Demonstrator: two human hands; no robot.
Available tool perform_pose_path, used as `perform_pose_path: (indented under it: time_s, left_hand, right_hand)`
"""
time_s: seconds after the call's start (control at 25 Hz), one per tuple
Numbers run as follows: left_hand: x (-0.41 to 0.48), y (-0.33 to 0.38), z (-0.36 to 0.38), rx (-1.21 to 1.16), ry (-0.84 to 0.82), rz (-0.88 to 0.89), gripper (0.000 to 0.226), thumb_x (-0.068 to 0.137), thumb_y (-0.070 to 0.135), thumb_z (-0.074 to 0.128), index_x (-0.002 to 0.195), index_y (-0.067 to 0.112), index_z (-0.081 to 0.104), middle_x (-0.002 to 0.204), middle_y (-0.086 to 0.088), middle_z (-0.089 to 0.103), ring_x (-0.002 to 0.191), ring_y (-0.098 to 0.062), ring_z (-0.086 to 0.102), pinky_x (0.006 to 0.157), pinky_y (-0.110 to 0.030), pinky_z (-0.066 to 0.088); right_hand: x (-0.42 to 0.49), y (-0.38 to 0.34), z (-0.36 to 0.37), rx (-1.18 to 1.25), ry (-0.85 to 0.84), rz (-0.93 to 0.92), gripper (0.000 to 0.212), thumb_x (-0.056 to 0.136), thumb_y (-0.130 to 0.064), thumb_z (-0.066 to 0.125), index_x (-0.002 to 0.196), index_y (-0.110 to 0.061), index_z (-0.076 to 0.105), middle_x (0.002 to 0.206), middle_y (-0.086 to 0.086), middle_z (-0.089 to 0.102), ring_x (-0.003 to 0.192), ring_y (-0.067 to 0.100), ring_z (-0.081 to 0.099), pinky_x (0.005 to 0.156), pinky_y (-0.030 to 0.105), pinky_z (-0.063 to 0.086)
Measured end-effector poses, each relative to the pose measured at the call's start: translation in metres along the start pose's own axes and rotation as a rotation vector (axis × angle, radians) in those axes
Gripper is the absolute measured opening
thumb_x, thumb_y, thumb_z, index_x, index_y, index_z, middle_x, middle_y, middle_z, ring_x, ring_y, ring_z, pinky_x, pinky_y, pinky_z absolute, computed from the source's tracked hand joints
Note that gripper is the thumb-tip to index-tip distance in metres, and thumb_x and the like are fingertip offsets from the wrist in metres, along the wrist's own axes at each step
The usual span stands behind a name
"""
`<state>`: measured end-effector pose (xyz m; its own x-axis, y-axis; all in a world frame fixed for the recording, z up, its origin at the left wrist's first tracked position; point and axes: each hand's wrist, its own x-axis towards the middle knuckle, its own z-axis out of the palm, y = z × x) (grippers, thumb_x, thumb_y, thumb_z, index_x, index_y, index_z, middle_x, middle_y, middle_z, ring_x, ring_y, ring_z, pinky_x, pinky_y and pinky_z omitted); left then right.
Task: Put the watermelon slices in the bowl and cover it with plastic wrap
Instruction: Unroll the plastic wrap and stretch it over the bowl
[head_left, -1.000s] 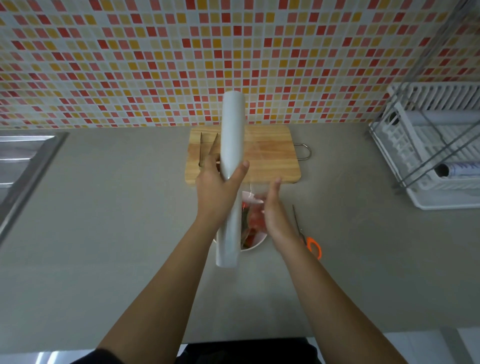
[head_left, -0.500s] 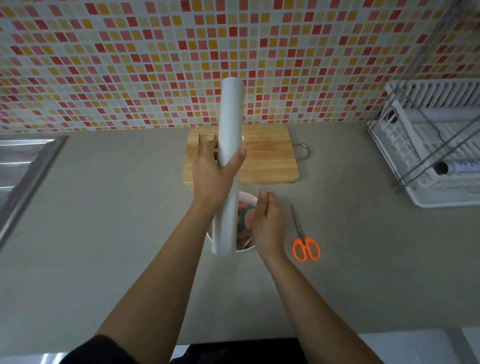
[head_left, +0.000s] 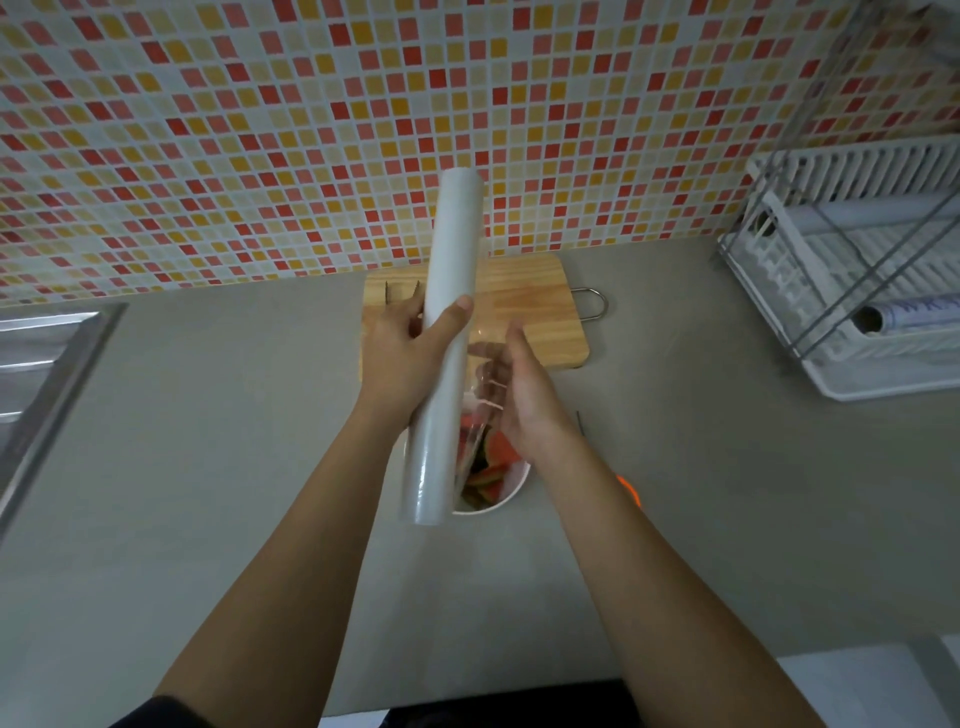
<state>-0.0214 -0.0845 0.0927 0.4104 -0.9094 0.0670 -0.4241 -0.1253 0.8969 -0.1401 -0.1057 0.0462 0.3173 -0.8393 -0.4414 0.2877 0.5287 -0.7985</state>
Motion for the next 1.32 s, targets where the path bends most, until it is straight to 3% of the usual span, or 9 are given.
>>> perform_pose_path:
  time_s: [0.12, 0.2, 0.28, 0.52, 0.68, 0.84, 1.0, 1.16, 1.32]
  left_hand:
    - [-0.003, -0.009, -0.002, 0.066, 0.017, 0.013, 0.034, 0.081, 0.055, 0.06, 0.08, 0.021, 0.061, 0.07, 0.006, 0.059, 0.064, -0.01, 0.058, 0.057, -0.026, 0.047]
    - [-0.008, -0.016, -0.001, 0.011, 0.038, -0.078, 0.031, 0.08, 0.056, 0.061, 0.095, 0.029, 0.056, 0.078, 0.015, 0.058, 0.072, -0.003, 0.058, 0.058, -0.02, 0.045]
    - [-0.012, -0.021, 0.004, -0.077, 0.03, -0.195, 0.035, 0.08, 0.057, 0.06, 0.1, 0.029, 0.055, 0.087, 0.015, 0.059, 0.081, -0.007, 0.061, 0.065, -0.025, 0.05]
    - [-0.017, -0.041, 0.009, -0.22, -0.099, -0.436, 0.04, 0.089, 0.051, 0.043, 0.084, 0.017, 0.065, 0.097, -0.014, 0.067, 0.093, -0.033, 0.064, 0.09, -0.053, 0.051]
    - [-0.027, -0.046, 0.024, 0.022, -0.144, -0.401, 0.046, 0.093, 0.054, 0.031, 0.099, 0.014, 0.052, 0.1, -0.012, 0.06, 0.081, -0.019, 0.057, 0.067, -0.035, 0.044]
    - [-0.044, -0.051, 0.032, 0.094, -0.118, -0.303, 0.056, 0.073, 0.055, 0.069, 0.099, 0.012, 0.042, 0.089, 0.002, 0.052, 0.074, -0.009, 0.054, 0.051, -0.02, 0.036]
    - [-0.048, -0.055, 0.024, 0.129, -0.08, -0.342, 0.042, 0.085, 0.052, 0.055, 0.089, 0.011, 0.057, 0.08, 0.001, 0.059, 0.076, -0.017, 0.059, 0.06, -0.029, 0.044]
    - [-0.041, -0.059, 0.009, -0.195, -0.082, -0.604, 0.047, 0.087, 0.049, 0.041, 0.116, 0.014, 0.054, 0.105, -0.014, 0.062, 0.093, -0.032, 0.063, 0.084, -0.049, 0.053]
    - [-0.045, -0.058, 0.005, -0.072, -0.091, -0.538, 0.05, 0.085, 0.054, 0.047, 0.118, 0.019, 0.033, 0.102, -0.008, 0.055, 0.085, -0.022, 0.06, 0.069, -0.039, 0.053]
  right_hand:
    - [0.011, 0.001, 0.005, -0.185, 0.244, -0.152, 0.036, 0.095, -0.044, 0.038, 0.074, -0.02, 0.055, 0.06, -0.006, 0.045, 0.04, 0.004, 0.042, 0.04, 0.02, 0.037]
    - [0.015, 0.01, 0.0, -0.376, 0.398, -0.291, 0.034, 0.097, -0.038, 0.036, 0.073, -0.021, 0.053, 0.067, -0.007, 0.052, 0.058, 0.008, 0.05, 0.057, 0.026, 0.044]
    - [0.017, 0.02, -0.012, -0.502, 0.466, -0.374, 0.032, 0.098, -0.031, 0.035, 0.076, -0.016, 0.053, 0.074, -0.004, 0.057, 0.072, 0.017, 0.052, 0.066, 0.027, 0.036]
    - [0.024, 0.041, -0.045, -0.675, 0.493, -0.359, 0.03, 0.099, -0.024, 0.035, 0.081, -0.012, 0.056, 0.082, 0.002, 0.06, 0.077, 0.018, 0.051, 0.063, 0.025, 0.027]
    - [0.024, 0.061, -0.059, -0.682, 0.516, -0.322, 0.032, 0.097, -0.024, 0.037, 0.08, -0.008, 0.059, 0.08, 0.004, 0.06, 0.076, 0.021, 0.053, 0.063, 0.028, 0.03]
    - [0.022, 0.084, -0.071, -0.568, 0.499, -0.252, 0.033, 0.095, -0.028, 0.04, 0.071, -0.014, 0.057, 0.074, 0.005, 0.063, 0.074, 0.024, 0.058, 0.067, 0.034, 0.043]
    - [0.024, 0.087, -0.079, -0.552, 0.478, -0.221, 0.033, 0.096, -0.031, 0.039, 0.079, -0.013, 0.061, 0.086, 0.009, 0.067, 0.086, 0.027, 0.062, 0.079, 0.04, 0.048]
    - [0.022, 0.085, -0.078, -0.567, 0.436, -0.224, 0.033, 0.096, -0.029, 0.038, 0.074, -0.02, 0.06, 0.081, 0.0, 0.066, 0.08, 0.018, 0.061, 0.073, 0.032, 0.048]
    - [0.018, 0.085, -0.074, -0.538, 0.432, -0.227, 0.033, 0.096, -0.028, 0.038, 0.07, -0.027, 0.058, 0.075, -0.012, 0.063, 0.074, 0.003, 0.058, 0.063, 0.024, 0.043]
